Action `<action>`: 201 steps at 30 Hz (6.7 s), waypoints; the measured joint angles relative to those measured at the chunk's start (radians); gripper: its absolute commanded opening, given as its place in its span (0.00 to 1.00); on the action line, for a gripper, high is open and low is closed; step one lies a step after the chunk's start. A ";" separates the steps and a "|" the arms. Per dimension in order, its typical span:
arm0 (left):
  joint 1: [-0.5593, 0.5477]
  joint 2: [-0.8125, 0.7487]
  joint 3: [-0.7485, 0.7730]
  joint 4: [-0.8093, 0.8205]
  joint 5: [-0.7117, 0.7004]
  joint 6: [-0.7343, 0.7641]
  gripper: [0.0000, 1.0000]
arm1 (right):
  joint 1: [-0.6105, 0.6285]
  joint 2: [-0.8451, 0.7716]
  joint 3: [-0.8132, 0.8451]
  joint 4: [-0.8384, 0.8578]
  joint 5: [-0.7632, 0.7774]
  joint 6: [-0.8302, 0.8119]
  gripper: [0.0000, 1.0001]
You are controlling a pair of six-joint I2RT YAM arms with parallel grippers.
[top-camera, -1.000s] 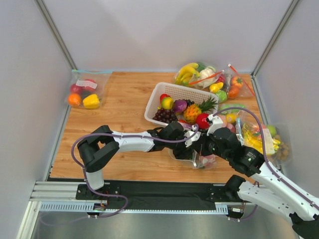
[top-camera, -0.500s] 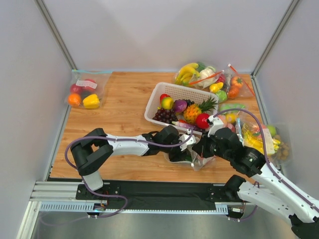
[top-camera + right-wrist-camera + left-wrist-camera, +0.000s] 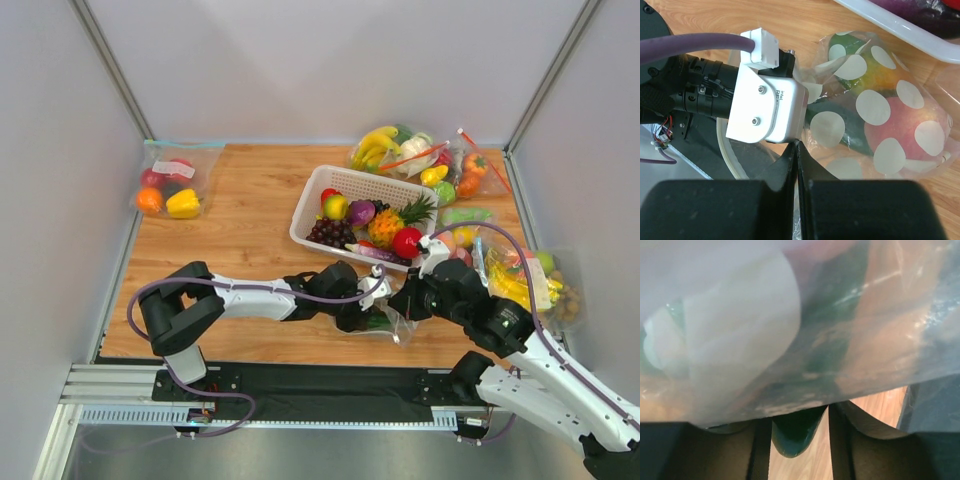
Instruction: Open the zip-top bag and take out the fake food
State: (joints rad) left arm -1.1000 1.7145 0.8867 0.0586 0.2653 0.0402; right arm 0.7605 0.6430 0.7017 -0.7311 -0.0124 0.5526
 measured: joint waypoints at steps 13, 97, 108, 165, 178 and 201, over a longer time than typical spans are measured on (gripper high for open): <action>-0.056 -0.123 -0.044 -0.109 -0.001 -0.026 0.19 | -0.016 -0.002 0.001 0.082 0.023 -0.006 0.00; 0.542 -0.188 0.496 -0.455 -0.090 -0.059 0.19 | -0.018 0.027 0.008 0.055 0.026 -0.037 0.00; 0.586 0.169 0.766 -0.405 -0.113 -0.117 0.19 | -0.018 0.063 0.008 0.059 0.014 -0.037 0.00; 0.173 -0.469 0.257 -0.355 -0.266 -0.124 0.74 | -0.018 0.053 0.027 0.077 0.042 -0.034 0.00; 0.000 -0.559 0.114 -0.258 -0.177 -0.210 0.74 | -0.018 0.019 0.035 0.052 0.084 -0.010 0.00; -0.103 -0.034 0.200 -0.020 -0.150 -0.234 0.77 | -0.018 -0.082 0.077 -0.089 0.223 0.028 0.00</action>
State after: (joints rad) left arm -1.2030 1.6802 1.0870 0.0387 0.1150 -0.1936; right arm 0.7429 0.5606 0.7792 -0.8196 0.2104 0.5804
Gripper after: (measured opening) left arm 0.771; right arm 0.005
